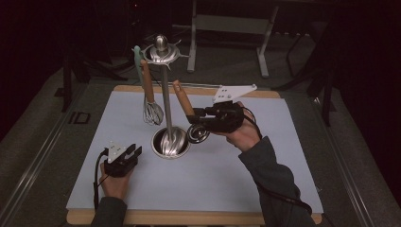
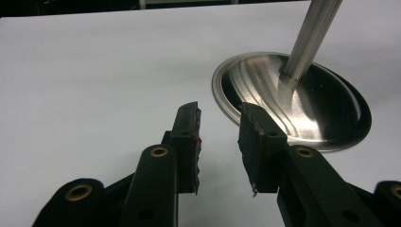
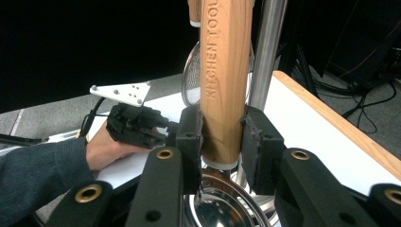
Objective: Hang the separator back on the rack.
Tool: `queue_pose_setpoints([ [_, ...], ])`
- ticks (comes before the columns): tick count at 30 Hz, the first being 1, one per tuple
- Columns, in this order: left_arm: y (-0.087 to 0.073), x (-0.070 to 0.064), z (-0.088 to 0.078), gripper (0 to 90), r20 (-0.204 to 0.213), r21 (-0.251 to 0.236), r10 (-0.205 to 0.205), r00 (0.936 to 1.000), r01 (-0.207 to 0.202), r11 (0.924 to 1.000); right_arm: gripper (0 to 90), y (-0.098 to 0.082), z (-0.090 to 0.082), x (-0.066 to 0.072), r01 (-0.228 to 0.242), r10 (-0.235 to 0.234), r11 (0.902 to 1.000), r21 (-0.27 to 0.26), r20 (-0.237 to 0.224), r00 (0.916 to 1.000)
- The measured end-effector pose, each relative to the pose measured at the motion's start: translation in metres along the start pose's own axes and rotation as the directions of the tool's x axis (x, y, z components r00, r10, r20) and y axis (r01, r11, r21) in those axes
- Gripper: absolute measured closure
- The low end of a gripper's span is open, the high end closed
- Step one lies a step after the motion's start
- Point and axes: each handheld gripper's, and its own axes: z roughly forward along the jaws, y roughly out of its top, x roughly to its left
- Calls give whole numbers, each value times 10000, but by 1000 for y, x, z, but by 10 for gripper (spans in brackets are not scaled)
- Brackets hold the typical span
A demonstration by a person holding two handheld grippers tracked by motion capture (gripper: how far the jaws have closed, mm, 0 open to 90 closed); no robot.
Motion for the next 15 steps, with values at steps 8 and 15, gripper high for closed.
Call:
queue_pose_setpoints([
  [8,0,0,0,688,13,-2,2,10000,-2,10000,710,2,-4,-1,7,-6,9998,-221,39,10000],
  [15,0,0,0,688,9,-8,-1,10000,1,10000,711,5,-8,-1,90,-89,9990,-429,7,10000],
])
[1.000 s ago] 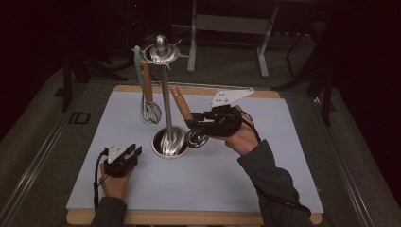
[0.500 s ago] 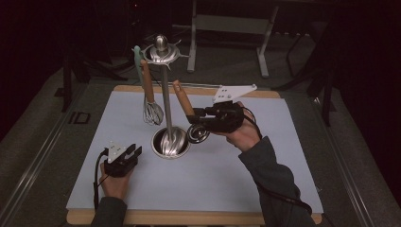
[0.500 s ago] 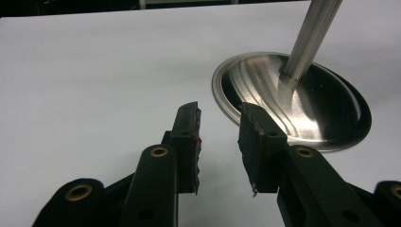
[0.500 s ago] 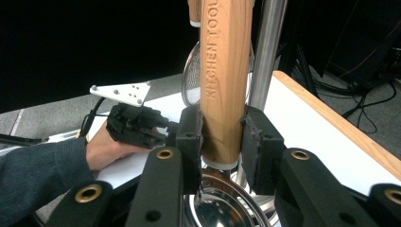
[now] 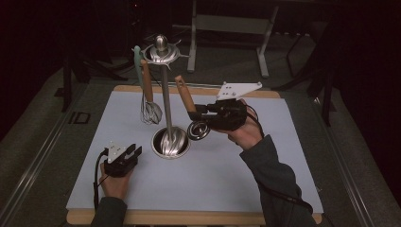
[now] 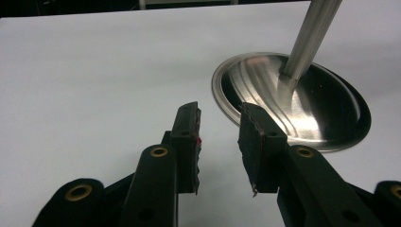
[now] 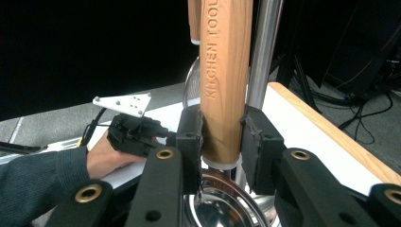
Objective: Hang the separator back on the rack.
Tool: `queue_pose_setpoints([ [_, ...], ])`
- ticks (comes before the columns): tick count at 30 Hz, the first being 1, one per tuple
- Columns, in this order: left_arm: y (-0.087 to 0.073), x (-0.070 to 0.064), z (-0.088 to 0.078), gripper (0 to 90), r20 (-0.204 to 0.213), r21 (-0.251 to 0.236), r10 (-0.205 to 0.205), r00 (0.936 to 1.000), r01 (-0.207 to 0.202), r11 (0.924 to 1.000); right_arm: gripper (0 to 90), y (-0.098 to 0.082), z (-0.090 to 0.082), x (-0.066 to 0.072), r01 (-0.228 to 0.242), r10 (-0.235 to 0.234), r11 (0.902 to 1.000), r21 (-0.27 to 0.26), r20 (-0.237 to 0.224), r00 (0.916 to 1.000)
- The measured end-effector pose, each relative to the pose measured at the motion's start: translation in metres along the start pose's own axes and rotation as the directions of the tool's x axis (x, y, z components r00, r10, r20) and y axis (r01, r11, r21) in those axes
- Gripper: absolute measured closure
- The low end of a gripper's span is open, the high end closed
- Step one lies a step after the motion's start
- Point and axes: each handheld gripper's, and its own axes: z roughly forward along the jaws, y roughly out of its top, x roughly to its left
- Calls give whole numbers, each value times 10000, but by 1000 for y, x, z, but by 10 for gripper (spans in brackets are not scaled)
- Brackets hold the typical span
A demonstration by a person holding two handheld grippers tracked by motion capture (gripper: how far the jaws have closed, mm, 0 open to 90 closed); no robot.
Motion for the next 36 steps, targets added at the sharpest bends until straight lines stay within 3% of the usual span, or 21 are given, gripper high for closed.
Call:
queue_pose_setpoints([
  [22,0,0,0,688,-4,36,46,10000,-46,10000,711,19,-10,4,299,-301,9986,-433,-38,9995],
  [36,0,0,0,688,-4,26,20,10000,-20,10000,710,27,-4,6,373,-381,9982,-479,-152,9992],
])
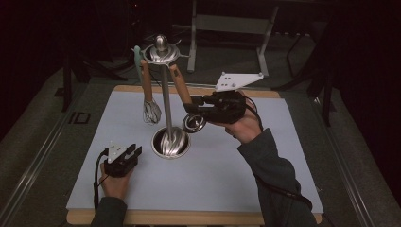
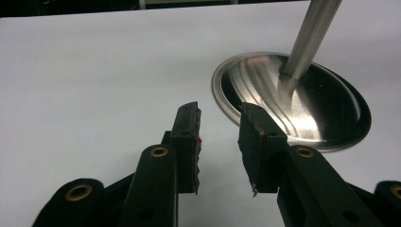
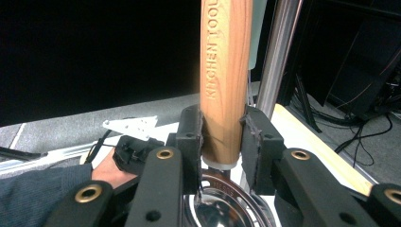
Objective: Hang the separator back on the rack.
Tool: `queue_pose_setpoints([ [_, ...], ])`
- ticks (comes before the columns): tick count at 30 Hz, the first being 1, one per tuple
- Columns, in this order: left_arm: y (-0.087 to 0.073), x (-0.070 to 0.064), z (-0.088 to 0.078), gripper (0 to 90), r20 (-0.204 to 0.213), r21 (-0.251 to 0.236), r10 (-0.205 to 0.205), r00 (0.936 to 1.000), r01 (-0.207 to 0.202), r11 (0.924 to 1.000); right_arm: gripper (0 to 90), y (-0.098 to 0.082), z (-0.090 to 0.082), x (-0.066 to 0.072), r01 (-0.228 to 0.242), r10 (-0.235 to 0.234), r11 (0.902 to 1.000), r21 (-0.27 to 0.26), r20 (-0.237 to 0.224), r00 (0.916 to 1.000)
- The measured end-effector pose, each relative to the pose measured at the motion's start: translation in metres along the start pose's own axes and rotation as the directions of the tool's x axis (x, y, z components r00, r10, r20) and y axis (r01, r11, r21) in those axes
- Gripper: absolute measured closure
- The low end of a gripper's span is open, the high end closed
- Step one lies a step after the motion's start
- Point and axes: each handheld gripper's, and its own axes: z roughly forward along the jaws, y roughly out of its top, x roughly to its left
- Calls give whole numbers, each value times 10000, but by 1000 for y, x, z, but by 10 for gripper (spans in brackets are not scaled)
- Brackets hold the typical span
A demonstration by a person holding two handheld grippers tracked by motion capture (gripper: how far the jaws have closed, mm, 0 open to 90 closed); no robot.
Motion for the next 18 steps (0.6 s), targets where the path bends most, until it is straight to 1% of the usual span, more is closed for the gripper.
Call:
queue_pose_setpoints([
  [18,0,0,0,688,7,1,-13,10000,13,10000,710,4,12,-3,-30,30,9999,132,17,10000],
])
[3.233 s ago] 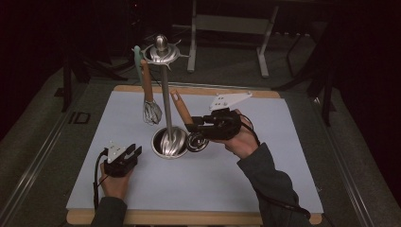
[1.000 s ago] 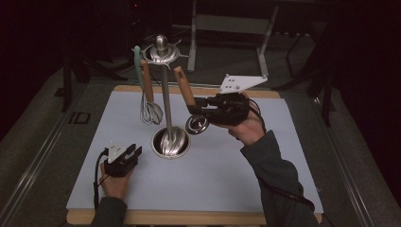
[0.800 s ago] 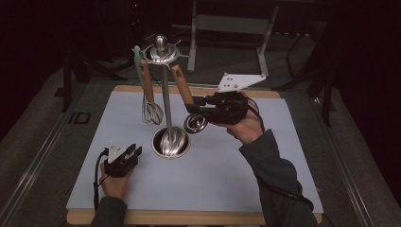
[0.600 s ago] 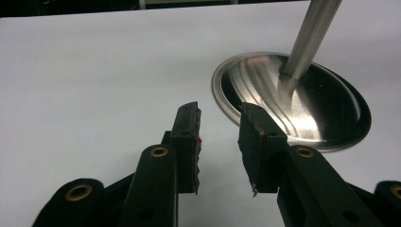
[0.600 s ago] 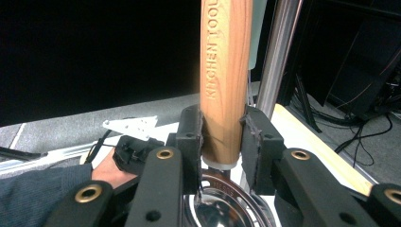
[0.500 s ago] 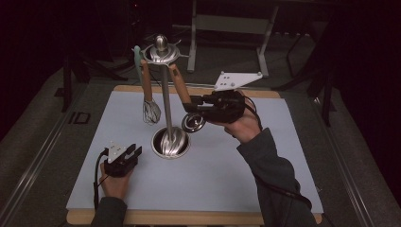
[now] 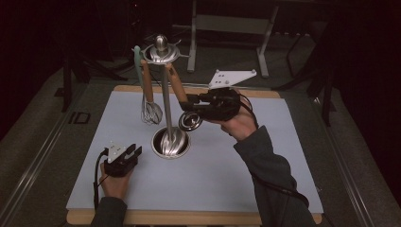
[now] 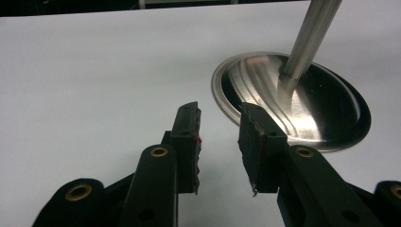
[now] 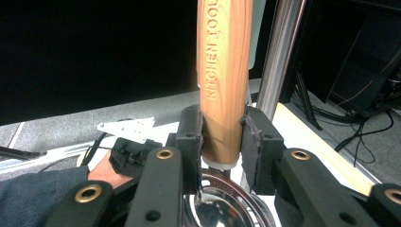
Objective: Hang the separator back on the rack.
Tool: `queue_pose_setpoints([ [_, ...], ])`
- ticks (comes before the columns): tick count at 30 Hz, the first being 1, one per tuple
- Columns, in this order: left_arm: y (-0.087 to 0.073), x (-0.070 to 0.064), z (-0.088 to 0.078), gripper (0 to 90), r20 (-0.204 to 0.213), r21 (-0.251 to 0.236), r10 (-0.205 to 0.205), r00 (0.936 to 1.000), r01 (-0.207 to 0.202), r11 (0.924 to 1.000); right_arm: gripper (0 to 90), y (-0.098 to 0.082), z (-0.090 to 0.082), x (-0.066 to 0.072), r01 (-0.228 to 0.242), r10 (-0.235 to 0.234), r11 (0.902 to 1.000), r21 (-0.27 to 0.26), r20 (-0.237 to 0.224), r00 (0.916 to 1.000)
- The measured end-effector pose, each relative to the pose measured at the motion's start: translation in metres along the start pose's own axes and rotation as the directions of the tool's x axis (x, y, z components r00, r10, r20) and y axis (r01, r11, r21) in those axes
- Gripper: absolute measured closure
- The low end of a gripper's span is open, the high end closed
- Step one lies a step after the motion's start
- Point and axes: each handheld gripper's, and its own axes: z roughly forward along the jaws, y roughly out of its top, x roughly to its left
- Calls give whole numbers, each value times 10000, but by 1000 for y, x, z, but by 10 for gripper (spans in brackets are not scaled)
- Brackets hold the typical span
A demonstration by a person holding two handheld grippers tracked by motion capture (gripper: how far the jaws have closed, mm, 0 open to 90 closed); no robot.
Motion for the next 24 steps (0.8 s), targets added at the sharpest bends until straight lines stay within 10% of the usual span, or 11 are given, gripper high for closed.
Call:
queue_pose_setpoints([
  [24,0,0,0,687,13,-1,-3,10000,3,10000,705,-1,21,-8,-316,306,9991,275,355,9989],
])
